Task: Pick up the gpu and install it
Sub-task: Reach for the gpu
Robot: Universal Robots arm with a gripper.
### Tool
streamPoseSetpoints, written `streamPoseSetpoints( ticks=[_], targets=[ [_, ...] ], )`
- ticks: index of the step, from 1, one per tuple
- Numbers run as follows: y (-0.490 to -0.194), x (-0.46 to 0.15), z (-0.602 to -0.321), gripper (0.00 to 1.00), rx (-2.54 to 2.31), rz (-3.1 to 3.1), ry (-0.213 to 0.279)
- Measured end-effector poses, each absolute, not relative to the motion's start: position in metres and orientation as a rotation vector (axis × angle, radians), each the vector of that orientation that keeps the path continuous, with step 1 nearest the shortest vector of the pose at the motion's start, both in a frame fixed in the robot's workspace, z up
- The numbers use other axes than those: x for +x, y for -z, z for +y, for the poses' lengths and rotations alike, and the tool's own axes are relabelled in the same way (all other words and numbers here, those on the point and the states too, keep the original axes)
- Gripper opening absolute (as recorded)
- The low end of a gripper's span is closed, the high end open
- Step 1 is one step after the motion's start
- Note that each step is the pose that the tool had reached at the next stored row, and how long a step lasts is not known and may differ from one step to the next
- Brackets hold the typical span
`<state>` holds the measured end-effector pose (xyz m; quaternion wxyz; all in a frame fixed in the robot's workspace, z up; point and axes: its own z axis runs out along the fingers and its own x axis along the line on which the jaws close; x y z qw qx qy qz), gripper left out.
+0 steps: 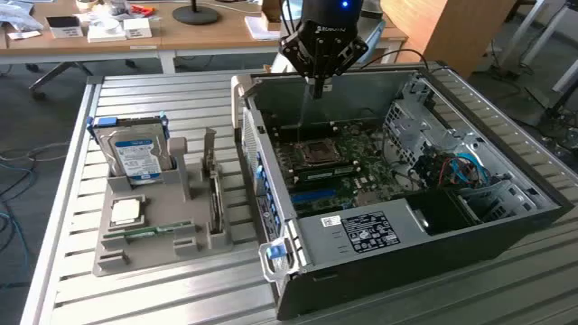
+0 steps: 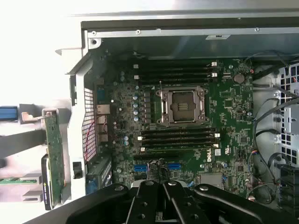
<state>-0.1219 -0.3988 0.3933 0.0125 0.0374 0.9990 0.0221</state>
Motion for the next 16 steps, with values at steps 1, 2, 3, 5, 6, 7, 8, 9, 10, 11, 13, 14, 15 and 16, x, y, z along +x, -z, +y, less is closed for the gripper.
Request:
streamPoseSetpoints(
  ticks=[1, 2, 3, 5, 6, 7, 8, 9, 10, 11, 13, 14, 15, 16],
  targets=[
    [-0.3933, -0.1219, -0.3989, 0.11, 0.117, 3.114, -0.069],
    [-0.3933, -0.1219, -0.3988, 0.11, 0.117, 3.114, -0.069],
    [-0.3933, -0.1219, -0.3989, 0.11, 0.117, 3.114, -0.069],
    [-0.3932, -0.1221, -0.3988, 0.11, 0.117, 3.114, -0.069],
    [-0.3932, -0.1224, -0.3988, 0.11, 0.117, 3.114, -0.069],
    [-0.3931, -0.1228, -0.3988, 0.11, 0.117, 3.114, -0.069],
    [-0.3931, -0.1234, -0.3989, 0.11, 0.117, 3.114, -0.069],
    [-0.3931, -0.1241, -0.3989, 0.11, 0.117, 3.114, -0.069],
    [-0.3931, -0.1249, -0.3988, 0.11, 0.117, 3.114, -0.069],
    [-0.3931, -0.1259, -0.3988, 0.11, 0.117, 3.114, -0.069],
    [-0.3929, -0.1276, -0.3989, 0.11, 0.117, 3.114, -0.069],
    [-0.3929, -0.1284, -0.3988, 0.11, 0.117, 3.114, -0.069],
    [-0.3929, -0.1292, -0.3988, 0.11, 0.117, 3.114, -0.069],
    [-0.3928, -0.1300, -0.3989, 0.11, 0.117, 3.114, -0.069]
  ],
)
